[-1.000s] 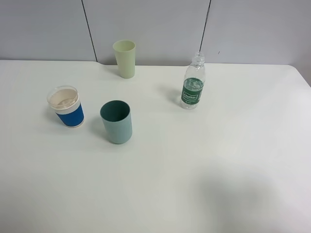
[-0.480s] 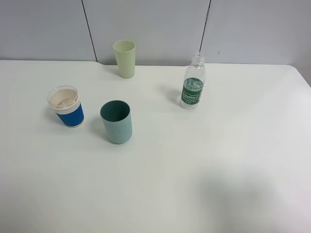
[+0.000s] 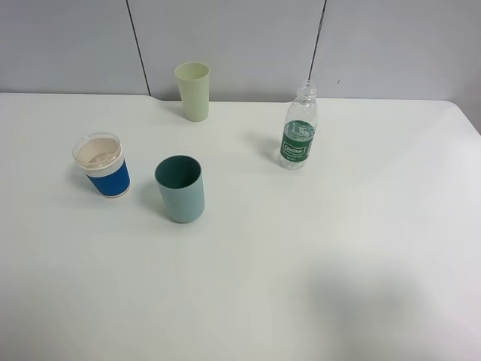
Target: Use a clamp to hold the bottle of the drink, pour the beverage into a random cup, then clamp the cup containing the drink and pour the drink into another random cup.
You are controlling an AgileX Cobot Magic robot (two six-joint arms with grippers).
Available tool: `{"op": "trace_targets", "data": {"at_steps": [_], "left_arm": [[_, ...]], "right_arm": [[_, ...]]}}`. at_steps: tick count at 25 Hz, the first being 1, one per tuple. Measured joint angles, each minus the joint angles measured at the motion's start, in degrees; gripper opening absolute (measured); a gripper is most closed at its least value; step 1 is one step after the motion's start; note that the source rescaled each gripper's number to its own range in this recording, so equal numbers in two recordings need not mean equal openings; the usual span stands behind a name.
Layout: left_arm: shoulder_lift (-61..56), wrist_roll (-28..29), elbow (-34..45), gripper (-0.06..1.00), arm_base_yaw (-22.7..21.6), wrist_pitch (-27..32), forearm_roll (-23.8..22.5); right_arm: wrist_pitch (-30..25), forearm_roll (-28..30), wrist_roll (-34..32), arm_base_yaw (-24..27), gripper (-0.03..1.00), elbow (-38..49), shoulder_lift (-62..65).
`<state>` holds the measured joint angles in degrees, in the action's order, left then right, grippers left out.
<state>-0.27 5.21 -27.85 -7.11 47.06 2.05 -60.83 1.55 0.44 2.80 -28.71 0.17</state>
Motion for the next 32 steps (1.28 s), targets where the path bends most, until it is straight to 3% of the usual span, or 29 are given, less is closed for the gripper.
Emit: {"op": "trace_targets", "data": {"at_steps": [4,14,29,32], "left_arm": [[0.0,0.0,-0.4,0.96,0.0,1.7,2.2],[0.0,-0.8,-1.1,0.96,0.0,12.3,1.2],[0.0,-2.1,-0.8,0.96,0.0,13.0,0.8],[0.0,-6.0,-0.8,0.96,0.0,13.0,0.9]], "right_arm": [[0.0,0.0,0.0,0.0,1.0,0.0,0.0],[0.0,0.0,0.0,0.0,1.0,0.0,0.0],[0.0,0.0,0.0,0.0,1.0,0.0,0.0],[0.0,0.0,0.0,0.0,1.0,0.0,0.0]]}}
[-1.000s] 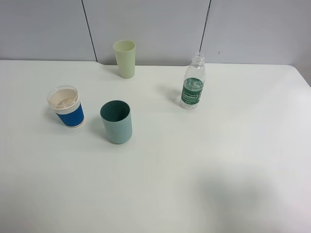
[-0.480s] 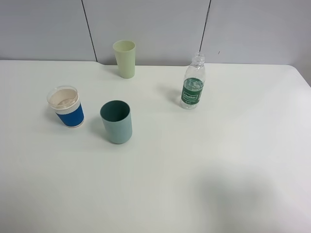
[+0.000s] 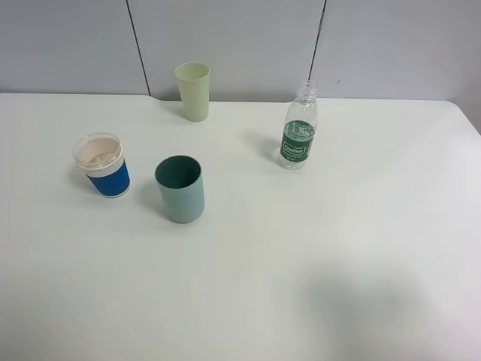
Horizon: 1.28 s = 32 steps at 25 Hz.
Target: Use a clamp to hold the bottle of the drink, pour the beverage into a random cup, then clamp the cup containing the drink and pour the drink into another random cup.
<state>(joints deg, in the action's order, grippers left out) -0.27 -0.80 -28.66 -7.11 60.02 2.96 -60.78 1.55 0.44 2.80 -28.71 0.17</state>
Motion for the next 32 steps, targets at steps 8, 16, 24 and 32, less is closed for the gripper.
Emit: {"op": "trace_targets", "data": {"at_steps": [8,16,24,32], "left_arm": [[0.0,-3.2,0.0,0.96,0.0,0.0,0.1],[0.0,-3.3,0.0,0.96,0.0,0.0,0.1],[0.0,-3.3,0.0,0.96,2.9,0.0,-0.1],[0.0,-1.6,0.0,0.96,3.1,0.0,-1.7]], "right_arm": [[0.0,0.0,0.0,0.0,1.0,0.0,0.0],[0.0,0.0,0.0,0.0,1.0,0.0,0.0],[0.0,0.0,0.0,0.0,1.0,0.0,0.0],[0.0,0.0,0.0,0.0,1.0,0.0,0.0]]}}
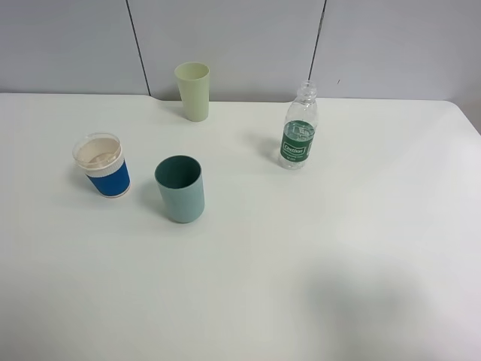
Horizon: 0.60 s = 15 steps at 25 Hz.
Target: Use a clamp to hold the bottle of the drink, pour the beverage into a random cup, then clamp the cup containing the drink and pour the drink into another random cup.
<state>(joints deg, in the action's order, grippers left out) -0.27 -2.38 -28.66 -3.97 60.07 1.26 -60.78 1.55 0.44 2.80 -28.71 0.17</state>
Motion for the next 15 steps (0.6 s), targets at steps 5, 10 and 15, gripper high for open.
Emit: {"op": "trace_targets", "data": {"at_steps": [5,10,15], "left_arm": [[0.0,0.9,0.0,0.96,0.0,0.0,-0.6],[0.0,1.1,0.0,0.96,0.0,0.0,-0.7],[0.0,1.1,0.0,0.96,0.0,0.0,-0.7]], "right_arm": [[0.0,0.0,0.0,0.0,1.0,0.0,0.0],[0.0,0.0,0.0,0.0,1.0,0.0,0.0],[0.0,0.0,0.0,0.0,1.0,0.0,0.0]]}}
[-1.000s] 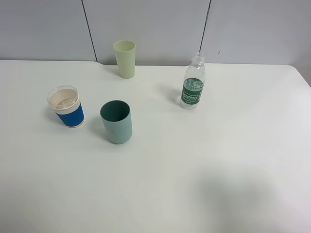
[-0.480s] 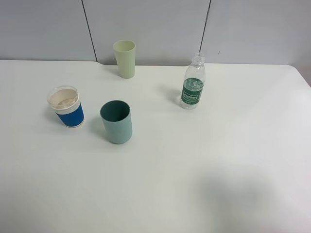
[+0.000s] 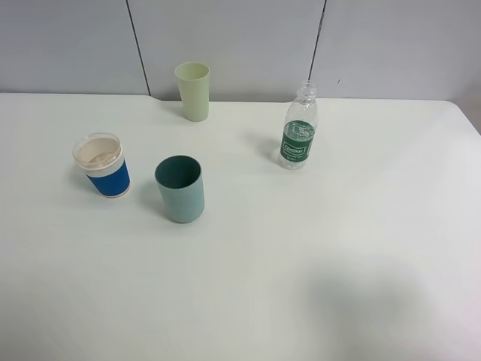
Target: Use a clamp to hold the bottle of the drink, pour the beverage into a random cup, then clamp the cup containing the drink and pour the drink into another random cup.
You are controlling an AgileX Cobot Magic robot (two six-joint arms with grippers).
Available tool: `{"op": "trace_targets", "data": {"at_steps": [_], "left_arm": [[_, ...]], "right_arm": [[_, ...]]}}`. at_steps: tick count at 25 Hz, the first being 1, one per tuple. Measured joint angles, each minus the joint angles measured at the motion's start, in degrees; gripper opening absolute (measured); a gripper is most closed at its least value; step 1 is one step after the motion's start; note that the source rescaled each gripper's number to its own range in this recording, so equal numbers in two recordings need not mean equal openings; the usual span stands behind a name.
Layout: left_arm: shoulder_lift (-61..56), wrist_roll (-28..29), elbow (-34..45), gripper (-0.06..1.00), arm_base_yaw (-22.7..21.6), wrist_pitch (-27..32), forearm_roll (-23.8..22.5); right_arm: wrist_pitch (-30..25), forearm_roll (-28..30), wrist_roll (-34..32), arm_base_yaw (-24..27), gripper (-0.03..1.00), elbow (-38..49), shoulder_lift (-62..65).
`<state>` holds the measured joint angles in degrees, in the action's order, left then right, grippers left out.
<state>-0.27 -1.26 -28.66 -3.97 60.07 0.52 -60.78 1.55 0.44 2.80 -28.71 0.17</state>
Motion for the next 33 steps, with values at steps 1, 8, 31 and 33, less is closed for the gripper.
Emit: {"op": "trace_targets", "data": {"at_steps": [1,8,31,33], "left_arm": [[0.0,0.0,0.0,0.96,0.0,0.0,0.0],[0.0,0.0,0.0,0.96,0.0,0.0,0.0],[0.0,0.0,0.0,0.96,0.0,0.1,0.0],[0.0,0.0,0.0,0.96,0.0,0.1,0.0]], "right_arm": [[0.0,0.0,0.0,0.0,1.0,0.0,0.0],[0.0,0.0,0.0,0.0,1.0,0.0,0.0],[0.0,0.0,0.0,0.0,1.0,0.0,0.0],[0.0,0.0,0.0,0.0,1.0,0.0,0.0]]}}
